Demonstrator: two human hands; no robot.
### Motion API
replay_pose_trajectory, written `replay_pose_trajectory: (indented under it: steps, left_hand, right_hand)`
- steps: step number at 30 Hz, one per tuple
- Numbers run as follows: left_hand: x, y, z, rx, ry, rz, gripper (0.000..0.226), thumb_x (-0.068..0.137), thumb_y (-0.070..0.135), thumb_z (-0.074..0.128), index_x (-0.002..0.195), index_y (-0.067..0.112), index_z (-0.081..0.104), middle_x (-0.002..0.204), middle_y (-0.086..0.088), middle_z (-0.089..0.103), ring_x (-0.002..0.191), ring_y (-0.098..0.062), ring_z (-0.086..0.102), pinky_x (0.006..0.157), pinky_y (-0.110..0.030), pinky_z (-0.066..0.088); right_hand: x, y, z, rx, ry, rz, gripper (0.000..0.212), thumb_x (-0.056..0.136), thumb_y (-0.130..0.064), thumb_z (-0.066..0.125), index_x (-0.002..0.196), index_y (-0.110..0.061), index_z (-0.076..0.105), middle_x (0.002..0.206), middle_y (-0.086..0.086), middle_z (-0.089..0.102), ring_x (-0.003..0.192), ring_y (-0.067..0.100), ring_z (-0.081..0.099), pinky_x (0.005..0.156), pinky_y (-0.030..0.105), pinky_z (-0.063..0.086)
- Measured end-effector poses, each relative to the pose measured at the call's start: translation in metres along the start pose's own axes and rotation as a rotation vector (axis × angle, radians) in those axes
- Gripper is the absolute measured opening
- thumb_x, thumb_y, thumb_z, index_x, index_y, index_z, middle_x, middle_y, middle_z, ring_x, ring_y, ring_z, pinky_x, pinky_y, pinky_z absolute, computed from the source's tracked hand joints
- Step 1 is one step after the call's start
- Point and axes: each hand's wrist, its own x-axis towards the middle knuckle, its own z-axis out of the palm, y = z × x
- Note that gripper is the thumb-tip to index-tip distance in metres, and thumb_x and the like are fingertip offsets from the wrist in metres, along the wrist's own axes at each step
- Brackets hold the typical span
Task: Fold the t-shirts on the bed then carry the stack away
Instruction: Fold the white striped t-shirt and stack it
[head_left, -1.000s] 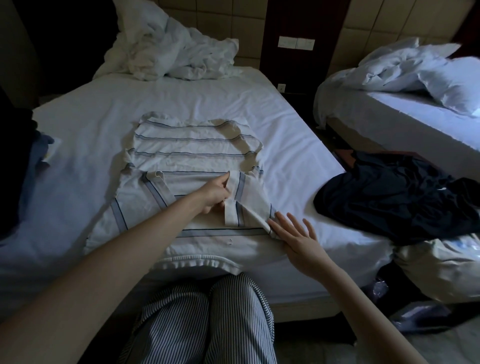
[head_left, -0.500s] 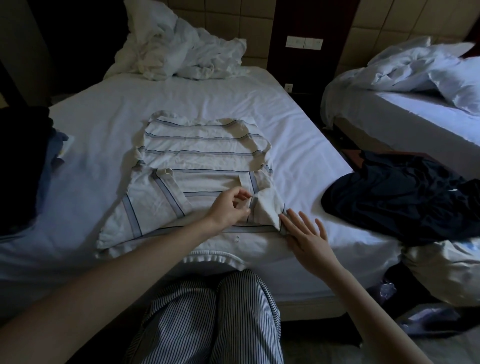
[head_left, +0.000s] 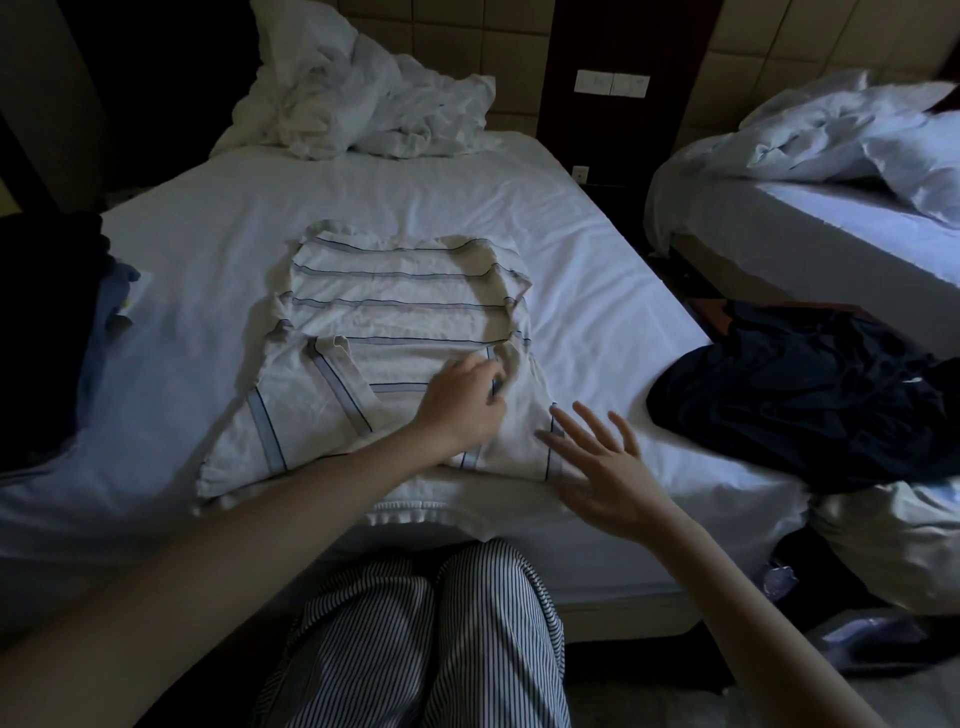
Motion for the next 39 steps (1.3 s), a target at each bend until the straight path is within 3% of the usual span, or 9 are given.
replay_pose_trajectory:
  steps: [3, 5, 7, 10, 14, 20, 25, 31, 39]
  left_hand:
    - [0.013, 0.005, 0.022, 0.153, -0.082, 0.111, 0.03, 0.095, 0.021, 0.039, 0.113, 0.01, 0.061, 0.125, -0.007, 0.058, 0.123, -0.026, 0.044, 0.101, -0.034, 0.03]
    - [0.018, -0.006, 0.035, 0.255, -0.261, 0.05, 0.043, 0.101, 0.034, 0.027, 0.14, 0.023, 0.041, 0.153, 0.0, 0.03, 0.143, -0.019, 0.019, 0.115, -0.038, 0.012]
    - [0.018, -0.02, 0.045, 0.289, -0.36, 0.008, 0.05, 0.101, 0.045, 0.017, 0.15, 0.035, 0.013, 0.159, 0.007, 0.004, 0.146, -0.014, -0.002, 0.118, -0.041, -0.003]
    - [0.022, -0.028, 0.048, 0.123, -0.268, -0.003, 0.051, 0.099, 0.047, 0.023, 0.149, 0.035, 0.019, 0.159, 0.004, 0.012, 0.146, -0.016, 0.007, 0.118, -0.039, 0.004]
    - [0.038, -0.031, 0.039, -0.342, 0.244, -0.281, 0.042, 0.089, 0.031, 0.049, 0.122, 0.005, 0.054, 0.123, -0.013, 0.055, 0.12, -0.03, 0.046, 0.095, -0.033, 0.035]
    - [0.069, -0.038, 0.024, -0.469, 0.0, -0.598, 0.03, 0.089, 0.024, 0.055, 0.064, 0.013, 0.043, 0.063, -0.006, 0.044, 0.075, -0.025, 0.047, 0.053, -0.031, 0.027]
    - [0.079, -0.027, 0.014, -0.265, 0.053, -0.41, 0.025, 0.101, 0.024, 0.035, 0.109, 0.002, 0.046, 0.106, -0.016, 0.059, 0.097, -0.032, 0.055, 0.073, -0.035, 0.039]
    - [0.063, -0.038, 0.033, 0.016, 0.056, -0.306, 0.02, 0.101, 0.02, 0.035, 0.111, 0.005, 0.04, 0.096, -0.015, 0.061, 0.078, -0.03, 0.054, 0.06, -0.033, 0.032]
    - [0.028, -0.027, 0.017, -0.066, -0.167, -0.455, 0.072, 0.086, 0.038, 0.059, 0.138, 0.012, 0.016, 0.122, -0.016, 0.049, 0.101, -0.036, 0.055, 0.072, -0.036, 0.043]
  right_hand:
    - [0.012, -0.014, 0.014, 0.023, -0.046, 0.081, 0.076, 0.084, -0.069, 0.002, 0.147, -0.032, 0.022, 0.152, -0.011, 0.002, 0.141, 0.011, -0.004, 0.113, 0.032, -0.009]
    - [0.012, -0.018, 0.03, 0.007, -0.052, 0.127, 0.08, 0.082, -0.072, -0.01, 0.147, -0.035, 0.021, 0.155, -0.006, 0.009, 0.145, 0.017, 0.005, 0.115, 0.037, 0.0]
    - [0.009, -0.018, 0.04, -0.002, -0.066, 0.175, 0.069, 0.091, -0.065, 0.0, 0.144, -0.034, 0.031, 0.152, 0.004, 0.029, 0.141, 0.027, 0.025, 0.113, 0.042, 0.015]
    - [0.008, -0.017, 0.044, -0.021, -0.029, 0.183, 0.057, 0.096, -0.058, 0.01, 0.141, -0.034, 0.036, 0.146, 0.009, 0.04, 0.134, 0.032, 0.038, 0.109, 0.042, 0.019]
    - [0.008, -0.015, 0.046, -0.02, 0.0, 0.148, 0.051, 0.097, -0.058, 0.01, 0.143, -0.042, 0.023, 0.15, 0.01, 0.034, 0.136, 0.034, 0.033, 0.107, 0.041, 0.012]
    - [0.008, -0.013, 0.049, -0.061, 0.017, 0.108, 0.047, 0.097, -0.057, 0.008, 0.144, -0.051, 0.008, 0.151, 0.012, 0.031, 0.137, 0.035, 0.031, 0.107, 0.042, 0.012]
    - [0.008, -0.012, 0.046, -0.119, 0.016, 0.065, 0.047, 0.099, -0.053, 0.009, 0.141, -0.044, 0.028, 0.149, 0.014, 0.034, 0.135, 0.036, 0.035, 0.104, 0.045, 0.017]
    - [0.01, -0.009, 0.044, -0.168, -0.008, 0.028, 0.044, 0.1, -0.051, 0.01, 0.139, -0.046, 0.031, 0.145, 0.016, 0.04, 0.131, 0.039, 0.04, 0.1, 0.046, 0.019]
    - [0.009, -0.008, 0.045, -0.126, -0.036, 0.036, 0.046, 0.098, -0.054, 0.007, 0.142, -0.047, 0.018, 0.151, 0.015, 0.03, 0.137, 0.038, 0.028, 0.104, 0.046, 0.012]
